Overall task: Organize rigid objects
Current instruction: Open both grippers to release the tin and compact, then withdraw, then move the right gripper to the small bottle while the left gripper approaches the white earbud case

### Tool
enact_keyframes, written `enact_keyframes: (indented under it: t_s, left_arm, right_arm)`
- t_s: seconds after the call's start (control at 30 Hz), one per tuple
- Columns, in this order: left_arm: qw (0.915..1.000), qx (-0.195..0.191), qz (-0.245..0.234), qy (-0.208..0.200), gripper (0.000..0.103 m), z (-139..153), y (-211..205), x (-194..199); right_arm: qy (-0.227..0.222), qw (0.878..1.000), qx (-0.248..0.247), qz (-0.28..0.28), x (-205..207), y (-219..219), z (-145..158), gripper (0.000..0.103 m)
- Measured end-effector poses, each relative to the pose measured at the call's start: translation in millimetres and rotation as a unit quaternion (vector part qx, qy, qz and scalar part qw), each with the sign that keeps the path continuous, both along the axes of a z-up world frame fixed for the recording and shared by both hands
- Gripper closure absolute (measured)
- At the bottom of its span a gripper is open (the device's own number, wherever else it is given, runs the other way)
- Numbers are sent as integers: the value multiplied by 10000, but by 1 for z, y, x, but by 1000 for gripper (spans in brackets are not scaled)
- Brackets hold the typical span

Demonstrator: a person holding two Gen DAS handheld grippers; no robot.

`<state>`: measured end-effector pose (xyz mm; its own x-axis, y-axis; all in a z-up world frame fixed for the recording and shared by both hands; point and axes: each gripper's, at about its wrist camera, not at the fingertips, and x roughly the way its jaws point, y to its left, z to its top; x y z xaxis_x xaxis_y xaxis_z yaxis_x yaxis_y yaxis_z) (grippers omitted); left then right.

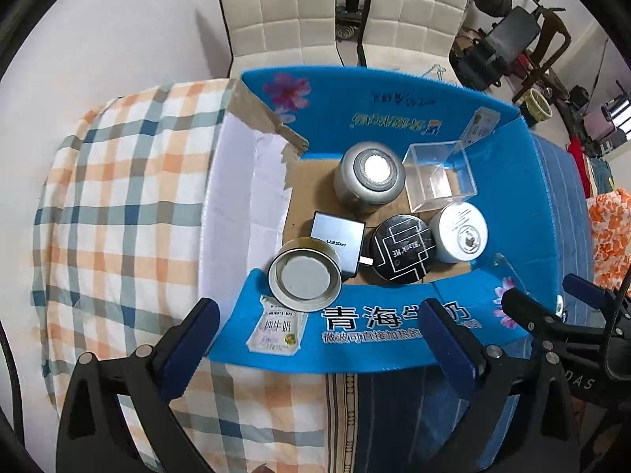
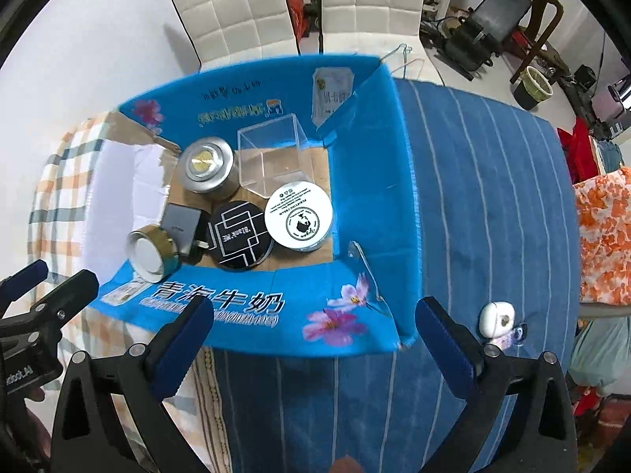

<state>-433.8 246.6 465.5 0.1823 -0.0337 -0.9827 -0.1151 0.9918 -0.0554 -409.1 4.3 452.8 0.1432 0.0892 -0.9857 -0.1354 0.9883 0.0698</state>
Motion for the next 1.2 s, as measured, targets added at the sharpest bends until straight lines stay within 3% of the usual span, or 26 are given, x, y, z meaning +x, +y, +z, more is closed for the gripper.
enact_keyframes:
  t_s: [0.23, 0.37, 0.67, 0.97, 1.07, 1.2]
  left_arm:
    - [9995, 21, 56, -319, 0, 42, -7, -19]
    - [9979, 73, 58, -644, 0, 79, -13, -36]
    - [9938, 140, 9, -1101, 0, 138, -25, -65]
    - [9922, 218, -13, -1227, 0, 158, -42, -81]
    - [9922, 211, -11, -1225, 0, 157, -44, -82]
    - [9919, 148, -32, -1263, 0, 151, -60, -81]
  right_arm:
    - [-587, 9981, 203, 36, -33, -13, 71, 0]
    - [-922, 9952, 326, 69, -54, -19, 115, 0]
    - [-1206, 9906, 601, 227, -81, -24, 168, 0]
    - [-1207, 9897, 768, 97, -84, -47, 169, 0]
    - [-1069, 9909, 804, -155, -78, -69, 155, 0]
    - [-525, 9914, 827, -863, -64, -129, 115, 0]
